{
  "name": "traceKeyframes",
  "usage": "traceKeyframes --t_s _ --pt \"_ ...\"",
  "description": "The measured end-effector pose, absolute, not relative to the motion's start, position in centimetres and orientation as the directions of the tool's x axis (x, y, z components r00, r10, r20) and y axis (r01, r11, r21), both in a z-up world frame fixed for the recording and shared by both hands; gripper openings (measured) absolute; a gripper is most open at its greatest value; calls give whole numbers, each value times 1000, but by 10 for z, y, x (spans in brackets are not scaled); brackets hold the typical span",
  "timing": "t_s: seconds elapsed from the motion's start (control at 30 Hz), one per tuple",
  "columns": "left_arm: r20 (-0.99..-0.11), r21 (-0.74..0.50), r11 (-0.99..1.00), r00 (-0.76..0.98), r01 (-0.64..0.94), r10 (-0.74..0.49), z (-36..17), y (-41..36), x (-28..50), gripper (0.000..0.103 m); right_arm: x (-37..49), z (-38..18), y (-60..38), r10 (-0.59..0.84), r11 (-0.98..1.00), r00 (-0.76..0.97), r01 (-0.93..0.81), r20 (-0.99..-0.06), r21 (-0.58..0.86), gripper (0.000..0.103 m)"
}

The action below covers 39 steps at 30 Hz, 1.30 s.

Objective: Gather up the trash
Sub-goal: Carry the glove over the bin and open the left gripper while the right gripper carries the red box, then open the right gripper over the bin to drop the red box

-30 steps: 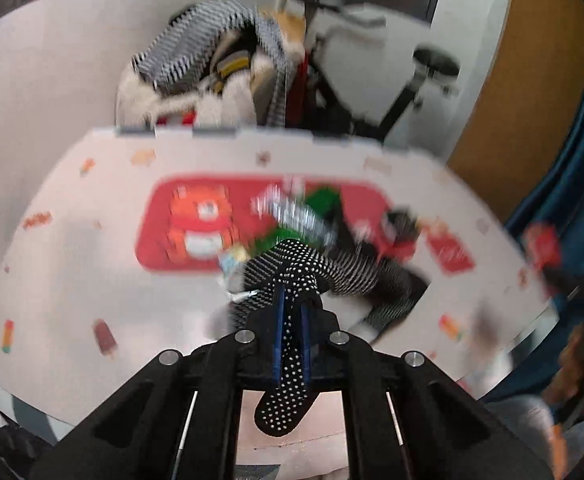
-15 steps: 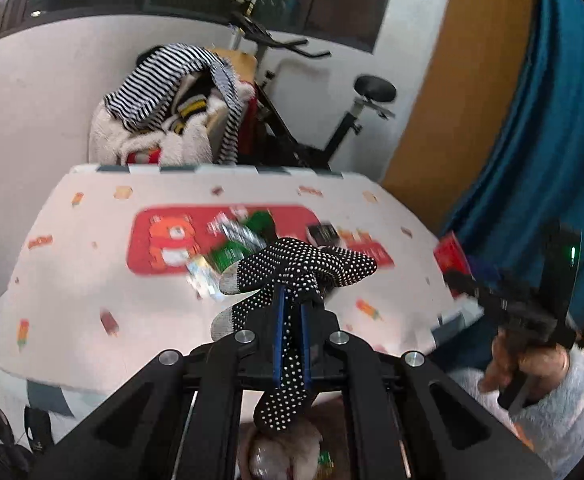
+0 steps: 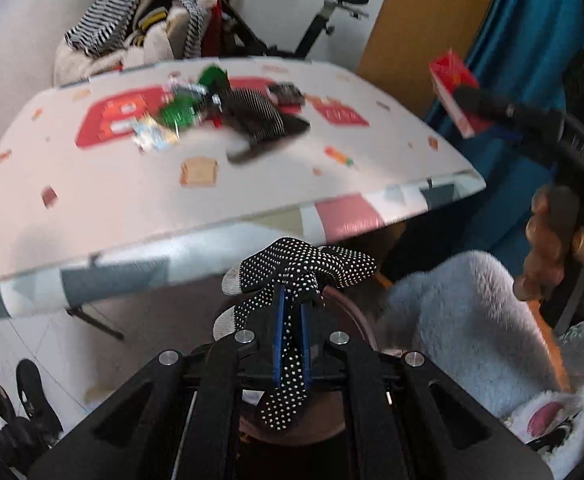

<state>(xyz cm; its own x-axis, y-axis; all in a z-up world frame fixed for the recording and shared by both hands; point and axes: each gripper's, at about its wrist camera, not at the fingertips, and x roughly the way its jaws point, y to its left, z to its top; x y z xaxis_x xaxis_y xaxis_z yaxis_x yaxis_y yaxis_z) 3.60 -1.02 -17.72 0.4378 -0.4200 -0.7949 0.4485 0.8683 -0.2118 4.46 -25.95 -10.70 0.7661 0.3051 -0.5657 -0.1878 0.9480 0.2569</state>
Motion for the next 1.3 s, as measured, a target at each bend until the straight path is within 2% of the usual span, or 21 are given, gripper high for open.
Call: traceKeyframes --t_s 0.13,0.17,0.2,0.23,0.27,0.4,0.5,0.7,1.0,1.13,1.3 --pt "-810 -230 865 404 447 -425 -189 -16 35 10 42 -112 -257 308 948 756 -188 -578 259 90" --pt "-815 -235 863 394 447 -426 -191 -17 36 16 42 -114 -257 308 947 754 -187 -581 260 90" --pt "-819 -237 863 386 447 -425 -192 -18 36 32 42 -114 -258 309 947 752 -186 -582 261 90" --pt "-823 -229 866 388 444 -416 -194 -19 36 43 41 -115 -258 310 946 751 -185 -583 265 90" --pt "-822 -223 869 394 442 -411 -194 -19 35 61 41 -117 -258 312 945 749 -184 -585 270 90" --pt "-803 -246 875 418 417 -425 -191 -13 36 77 39 -120 -258 312 945 743 -181 -592 271 90" --pt "-781 -260 889 459 377 -424 -185 -5 36 82 37 -125 -258 312 946 736 -181 -600 271 90" --pt "-739 -265 918 549 296 -390 -172 14 32 84 33 -142 -253 315 946 707 -181 -634 268 90" --pt "-643 -176 973 732 146 -226 -159 44 6 89 18 -188 -217 341 940 639 -224 -689 257 90" --pt "-607 -174 984 782 40 -139 -152 61 -9 92 13 -208 -197 361 931 587 -263 -725 252 90" --pt "-609 -145 989 790 -21 -73 -152 73 -11 92 9 -219 -178 363 923 550 -321 -752 212 90"
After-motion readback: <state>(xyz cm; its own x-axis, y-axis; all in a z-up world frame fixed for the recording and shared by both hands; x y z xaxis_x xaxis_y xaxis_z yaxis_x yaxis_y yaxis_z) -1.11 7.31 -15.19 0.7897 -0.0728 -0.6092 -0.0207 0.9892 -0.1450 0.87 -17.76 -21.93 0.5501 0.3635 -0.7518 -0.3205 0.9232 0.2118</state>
